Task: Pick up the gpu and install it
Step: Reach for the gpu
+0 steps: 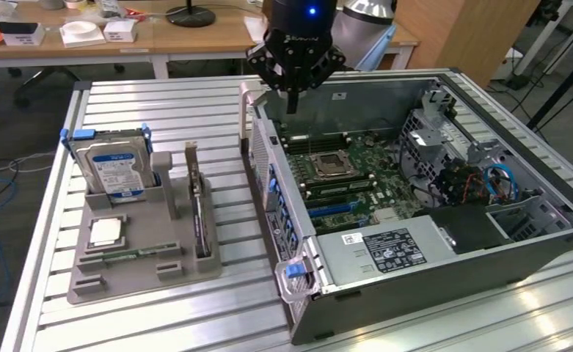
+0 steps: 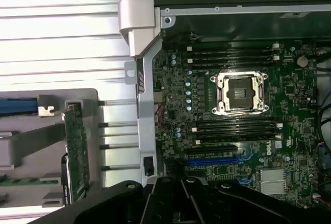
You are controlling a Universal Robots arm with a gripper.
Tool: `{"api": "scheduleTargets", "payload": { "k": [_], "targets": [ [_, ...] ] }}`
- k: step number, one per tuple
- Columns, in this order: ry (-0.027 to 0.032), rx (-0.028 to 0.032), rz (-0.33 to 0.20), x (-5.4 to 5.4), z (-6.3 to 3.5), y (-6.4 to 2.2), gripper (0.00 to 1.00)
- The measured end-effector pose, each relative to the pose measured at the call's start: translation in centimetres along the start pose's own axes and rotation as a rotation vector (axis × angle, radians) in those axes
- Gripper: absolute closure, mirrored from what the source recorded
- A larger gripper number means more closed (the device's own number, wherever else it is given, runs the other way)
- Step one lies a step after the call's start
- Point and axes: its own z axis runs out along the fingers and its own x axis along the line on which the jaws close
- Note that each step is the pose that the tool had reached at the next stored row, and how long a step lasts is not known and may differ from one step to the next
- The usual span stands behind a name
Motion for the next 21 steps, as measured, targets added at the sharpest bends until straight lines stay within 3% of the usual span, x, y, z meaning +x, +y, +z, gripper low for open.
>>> {"api": "scheduleTargets", "payload": {
  "k": [21],
  "targets": [
    [0.0,-0.0001,0.0,1.8,0.27,-0.15,0.89]
  ]
}}
